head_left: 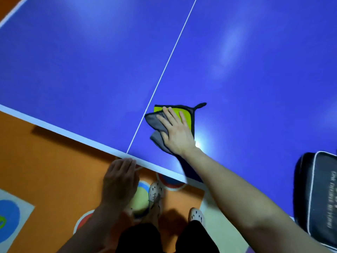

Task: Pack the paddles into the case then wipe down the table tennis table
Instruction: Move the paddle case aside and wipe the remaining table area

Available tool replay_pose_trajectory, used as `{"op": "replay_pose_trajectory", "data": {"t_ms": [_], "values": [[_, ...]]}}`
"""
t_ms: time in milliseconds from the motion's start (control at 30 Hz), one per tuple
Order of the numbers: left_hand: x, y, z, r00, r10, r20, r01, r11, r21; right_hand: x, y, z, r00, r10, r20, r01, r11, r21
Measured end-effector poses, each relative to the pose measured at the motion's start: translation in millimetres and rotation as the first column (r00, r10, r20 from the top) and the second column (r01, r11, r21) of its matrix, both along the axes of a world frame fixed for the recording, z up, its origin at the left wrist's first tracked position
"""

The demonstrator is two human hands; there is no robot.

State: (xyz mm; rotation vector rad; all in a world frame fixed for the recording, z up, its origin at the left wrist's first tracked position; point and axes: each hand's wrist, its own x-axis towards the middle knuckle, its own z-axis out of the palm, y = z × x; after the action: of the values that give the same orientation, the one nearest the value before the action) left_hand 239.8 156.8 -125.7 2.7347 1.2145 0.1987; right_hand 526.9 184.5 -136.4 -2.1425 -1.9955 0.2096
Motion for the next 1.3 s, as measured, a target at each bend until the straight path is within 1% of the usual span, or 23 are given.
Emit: {"op": "replay_pose_trajectory", "data": {"t_ms": [100, 200, 300, 367, 433, 500, 567, 600, 667, 700, 767, 800, 867, 933, 1000, 1067, 1133, 1200, 1233, 1300], "values": [[7.0, -6.0, 2.8, 0.998, 0.056, -0.03, -0.056, 0.998, -0.01, 69.9, -59.4, 2.9, 0.994, -0.11, -0.023, 0.11, 0.994, -0.003], [9.9, -11.5, 1.2, 0.993, 0.111, -0.05, -0.112, 0.994, -0.016, 148.6, -82.8, 3.1, 0.968, -0.252, -0.021, 0.251, 0.967, -0.037], [18.6, -16.9, 7.4, 0.979, 0.185, -0.085, -0.187, 0.982, -0.016, 209.5, -41.7, -2.5, 0.921, -0.39, -0.013, 0.388, 0.92, -0.055], [23.6, -22.0, 11.0, 0.964, 0.242, -0.111, -0.245, 0.969, -0.017, 228.4, 4.1, -4.8, 0.897, -0.442, 0.001, 0.441, 0.894, -0.076], [28.4, -27.8, 12.1, 0.948, 0.278, -0.153, -0.283, 0.959, -0.012, 229.0, 44.0, -4.1, 0.892, -0.452, 0.023, 0.452, 0.886, -0.098], [31.2, -29.9, 10.8, 0.928, 0.338, -0.156, -0.348, 0.936, -0.043, 210.6, 67.5, -2.2, 0.904, -0.428, 0.022, 0.428, 0.899, -0.091], [32.7, -27.8, 13.2, 0.912, 0.381, -0.154, -0.4, 0.909, -0.116, 169.6, 69.7, 0.0, 0.944, -0.329, 0.007, 0.329, 0.943, -0.048], [33.9, -27.2, 16.1, 0.91, 0.379, -0.168, -0.403, 0.905, -0.139, 143.6, 61.1, 0.3, 0.971, -0.24, -0.003, 0.24, 0.97, -0.028], [33.5, -28.2, 18.9, 0.909, 0.347, -0.228, -0.389, 0.905, -0.173, 85.1, 22.0, -1.5, 1.0, 0.013, -0.01, -0.014, 0.999, -0.032], [32.5, -28.3, 19.4, 0.898, 0.341, -0.277, -0.4, 0.896, -0.193, 58.1, -5.7, -1.5, 0.987, 0.156, -0.026, -0.157, 0.987, -0.041], [30.4, -30.1, 21.1, 0.867, 0.336, -0.367, -0.439, 0.864, -0.246, 28.6, -62.7, 0.9, 0.918, 0.389, -0.082, -0.393, 0.918, -0.048], [30.1, -32.9, 22.3, 0.858, 0.329, -0.394, -0.452, 0.848, -0.276, 29.7, -86.5, 2.3, 0.883, 0.459, -0.1, -0.465, 0.884, -0.051], [32.8, -43.2, 27.7, 0.854, 0.322, -0.409, -0.461, 0.833, -0.305, 52.7, -116.9, 3.8, 0.838, 0.531, -0.125, -0.541, 0.838, -0.067], [41.2, -59.1, 41.9, 0.864, 0.348, -0.363, -0.466, 0.825, -0.319, 77.7, -130.8, 10.0, 0.834, 0.534, -0.138, -0.546, 0.834, -0.079], [47.8, -75.2, 55.2, 0.877, 0.393, -0.277, -0.475, 0.796, -0.374, 84.0, -132.2, 25.4, 0.861, 0.468, -0.2, -0.494, 0.863, -0.106], [47.7, -92.5, 65.1, 0.856, 0.497, -0.144, -0.497, 0.711, -0.497, 73.5, -123.9, 45.6, 0.88, 0.378, -0.289, -0.435, 0.885, -0.165], [39.0, -113.5, 66.7, 0.773, 0.634, -0.013, -0.507, 0.604, -0.615, 51.3, -113.2, 67.9, 0.88, 0.294, -0.372, -0.393, 0.892, -0.225], [26.5, -132.6, 67.8, 0.66, 0.746, 0.093, -0.465, 0.502, -0.729, 17.9, -107.3, 88.5, 0.862, 0.265, -0.431, -0.394, 0.887, -0.243], [19.9, -140.8, 70.0, 0.597, 0.79, 0.137, -0.396, 0.439, -0.806, -2.7, -107.4, 96.1, 0.85, 0.271, -0.452, -0.4, 0.89, -0.218], [3.4, -153.2, 78.4, 0.474, 0.855, 0.21, -0.183, 0.329, -0.926, -51.5, -111.2, 111.3, 0.817, 0.262, -0.513, -0.393, 0.905, -0.165]]}}
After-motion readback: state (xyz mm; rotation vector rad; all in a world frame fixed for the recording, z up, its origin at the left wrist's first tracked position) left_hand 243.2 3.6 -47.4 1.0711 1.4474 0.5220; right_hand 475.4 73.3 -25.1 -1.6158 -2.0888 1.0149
